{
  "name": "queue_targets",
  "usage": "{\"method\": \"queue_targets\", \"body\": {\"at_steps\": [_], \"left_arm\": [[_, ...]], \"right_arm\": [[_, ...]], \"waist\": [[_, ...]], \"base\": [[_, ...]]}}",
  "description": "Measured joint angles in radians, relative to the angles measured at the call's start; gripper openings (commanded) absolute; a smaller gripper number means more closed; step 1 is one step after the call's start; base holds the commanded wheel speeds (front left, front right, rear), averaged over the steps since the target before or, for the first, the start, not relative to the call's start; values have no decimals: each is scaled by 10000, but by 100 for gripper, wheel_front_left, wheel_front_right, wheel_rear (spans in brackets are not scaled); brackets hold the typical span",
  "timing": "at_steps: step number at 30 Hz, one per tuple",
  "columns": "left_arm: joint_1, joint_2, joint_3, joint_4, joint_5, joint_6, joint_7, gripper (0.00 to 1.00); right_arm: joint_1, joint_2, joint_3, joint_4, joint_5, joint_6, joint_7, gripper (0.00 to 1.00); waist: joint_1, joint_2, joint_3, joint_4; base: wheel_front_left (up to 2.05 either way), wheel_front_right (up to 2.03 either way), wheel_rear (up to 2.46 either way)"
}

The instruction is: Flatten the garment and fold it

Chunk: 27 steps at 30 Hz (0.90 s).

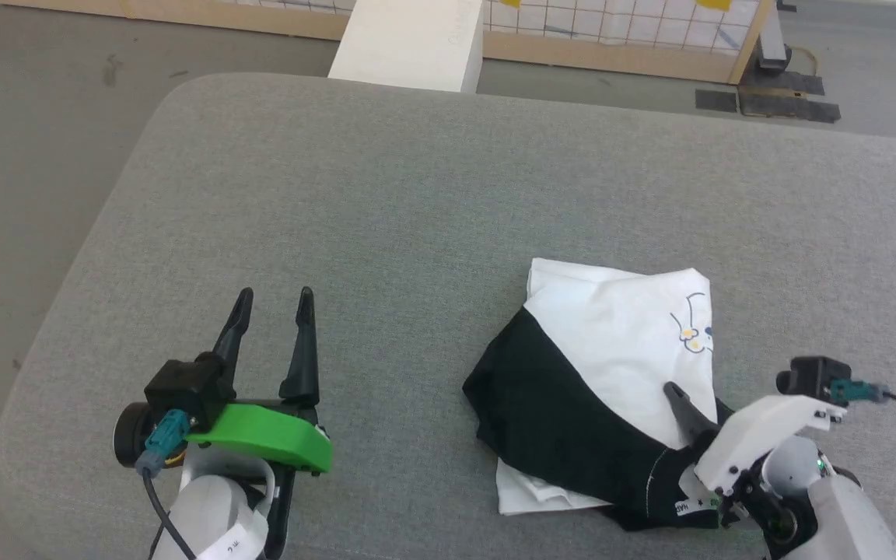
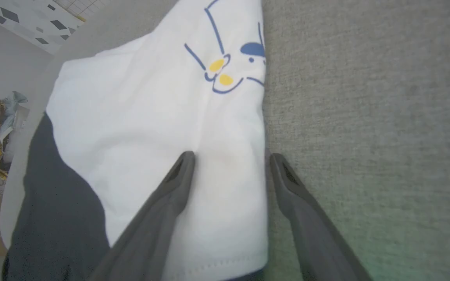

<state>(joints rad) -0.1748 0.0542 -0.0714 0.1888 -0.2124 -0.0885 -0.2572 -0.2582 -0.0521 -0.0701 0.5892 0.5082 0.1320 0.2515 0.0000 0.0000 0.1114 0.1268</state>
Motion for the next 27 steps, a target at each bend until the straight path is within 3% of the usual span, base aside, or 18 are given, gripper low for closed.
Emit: {"method": "queue_targets", "body": {"at_steps": [2, 3, 4, 5, 6, 10, 18, 22, 27], "left_arm": [[0, 0, -33, 2, 0, 0, 0, 100], [1, 0, -40, 4, 0, -2, 0, 100], [2, 0, -40, 8, 0, -2, 0, 100], [5, 0, -38, 10, 0, -2, 0, 100], [12, 0, -35, 10, 0, -2, 0, 100], [68, 0, 17, -8, 2, 2, 0, 100], [160, -2, 320, -267, 111, 4, -10, 100], [137, -4, 357, -420, 211, -4, -10, 100], [-84, -4, 345, -585, 456, -71, -10, 100]], "right_arm": [[-262, -54, 115, 349, 52, 2, 221, 100], [-353, -61, 173, 464, 115, 2, 278, 59], [-432, -67, 245, 581, 153, 2, 322, 28], [-501, -67, 309, 686, 171, 2, 347, 5], [-542, -67, 355, 763, 188, 2, 357, 0], [-593, -33, 522, 802, -155, 2, 387, 0], [-915, -63, 1172, -717, -3590, 2, 1641, 0], [-1172, -899, 1988, -1710, -4460, 4, 2313, 0], [-1612, -2303, 2784, -2364, -4579, 4, 2451, 0]], "waist": [[0, 0, -49, 35], [0, 0, -72, 44], [0, 0, -99, 50], [0, 0, -128, 48], [0, 0, -156, 37], [0, 0, -203, -106], [0, 0, -144, -870], [0, 0, -29, -1461], [0, 0, 205, -2269]], "base": [[0, 0, 0], [0, 0, 0], [0, 0, 0], [0, 0, 0], [0, 0, 0], [0, 0, 0], [0, 0, 0], [0, 0, 0], [0, 0, 0]]}}
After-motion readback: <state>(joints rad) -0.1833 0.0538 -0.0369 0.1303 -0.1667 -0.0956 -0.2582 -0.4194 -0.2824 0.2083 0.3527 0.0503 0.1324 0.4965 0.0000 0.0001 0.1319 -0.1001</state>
